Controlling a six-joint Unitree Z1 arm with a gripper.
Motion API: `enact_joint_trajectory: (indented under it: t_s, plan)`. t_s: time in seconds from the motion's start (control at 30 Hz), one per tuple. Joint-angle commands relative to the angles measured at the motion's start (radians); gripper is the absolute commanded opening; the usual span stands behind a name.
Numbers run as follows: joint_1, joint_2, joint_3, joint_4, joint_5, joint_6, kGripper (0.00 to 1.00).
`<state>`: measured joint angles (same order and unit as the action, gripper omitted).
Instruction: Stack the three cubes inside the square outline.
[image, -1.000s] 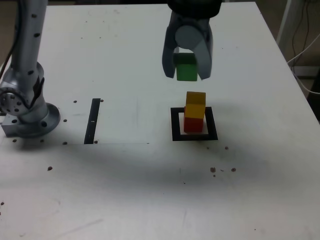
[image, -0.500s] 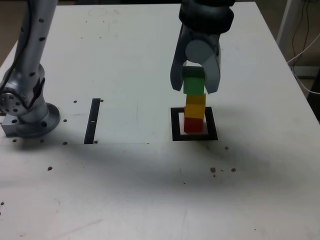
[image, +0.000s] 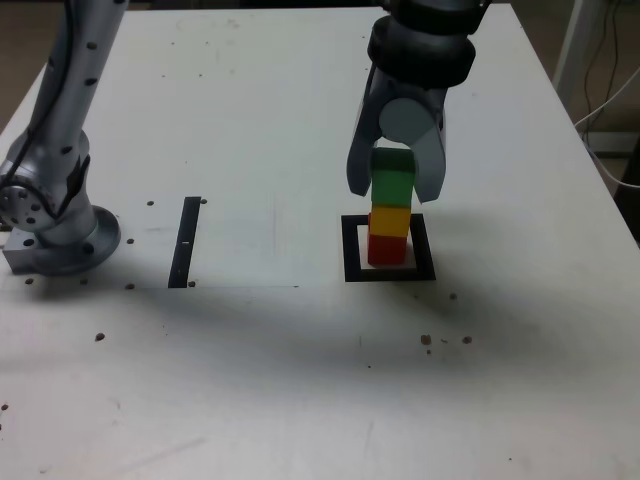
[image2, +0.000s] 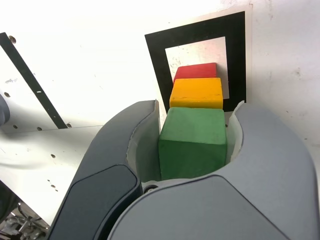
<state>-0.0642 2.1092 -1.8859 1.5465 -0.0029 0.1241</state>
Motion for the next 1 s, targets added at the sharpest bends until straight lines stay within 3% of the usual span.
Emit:
enact_joint_trajectory:
  t_s: [0.0,0.07,0.23,0.3,0.6,0.97]
  plan:
    - [-0.002,0.008,0.004,0.0,-0.002,-0.001,0.25]
    - [-0.002,0.008,0.009,-0.002,-0.002,-0.001,0.35]
    - [-0.002,0.001,0.027,-0.012,-0.002,-0.001,0.88]
    - [-0.002,-0.001,0.031,-0.016,-0.002,-0.001,0.98]
    - [-0.002,-0.018,0.043,-0.029,0.0,-0.001,1.0]
    - [-0.006,-0.124,0.08,-0.03,0.023,0.001,1.0]
